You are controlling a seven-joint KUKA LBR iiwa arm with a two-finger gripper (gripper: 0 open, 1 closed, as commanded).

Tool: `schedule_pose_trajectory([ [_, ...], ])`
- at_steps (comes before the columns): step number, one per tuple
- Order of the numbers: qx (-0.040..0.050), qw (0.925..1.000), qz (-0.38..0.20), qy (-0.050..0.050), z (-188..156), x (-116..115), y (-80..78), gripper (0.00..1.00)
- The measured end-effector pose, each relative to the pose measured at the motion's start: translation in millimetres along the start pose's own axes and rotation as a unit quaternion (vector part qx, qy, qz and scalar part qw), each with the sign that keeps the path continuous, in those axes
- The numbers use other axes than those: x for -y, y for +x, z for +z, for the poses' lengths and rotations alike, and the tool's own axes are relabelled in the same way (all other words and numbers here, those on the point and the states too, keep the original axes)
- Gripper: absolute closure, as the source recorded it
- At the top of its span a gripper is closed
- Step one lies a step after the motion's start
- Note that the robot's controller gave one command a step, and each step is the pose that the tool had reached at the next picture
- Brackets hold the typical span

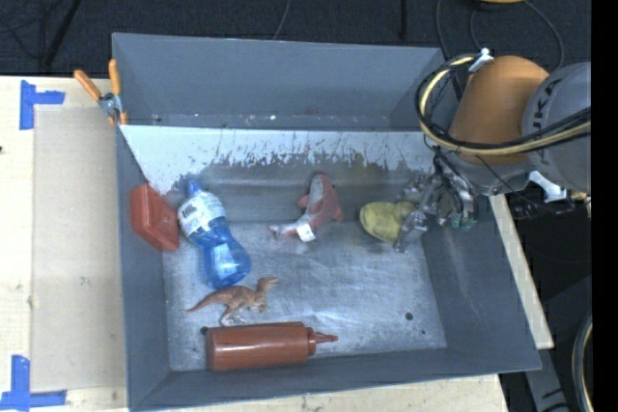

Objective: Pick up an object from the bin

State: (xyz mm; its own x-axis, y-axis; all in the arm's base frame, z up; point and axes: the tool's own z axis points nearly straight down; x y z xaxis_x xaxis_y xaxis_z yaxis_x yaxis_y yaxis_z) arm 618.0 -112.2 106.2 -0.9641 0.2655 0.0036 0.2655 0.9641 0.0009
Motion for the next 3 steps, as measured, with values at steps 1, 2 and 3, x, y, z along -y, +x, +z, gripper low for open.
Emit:
schedule_pose_trajectory([
  [1, 0.0033, 1.0, 0.0, 0.0, -13, 0, -1.4, 1.0],
  [2, 0.0017, 1.0, 0.0, 0.0, -21, 0, -0.5, 1.0],
  [3, -0.0009, 1.0, 0.0, 0.0, -37, 0, 0.6, 1.0],
])
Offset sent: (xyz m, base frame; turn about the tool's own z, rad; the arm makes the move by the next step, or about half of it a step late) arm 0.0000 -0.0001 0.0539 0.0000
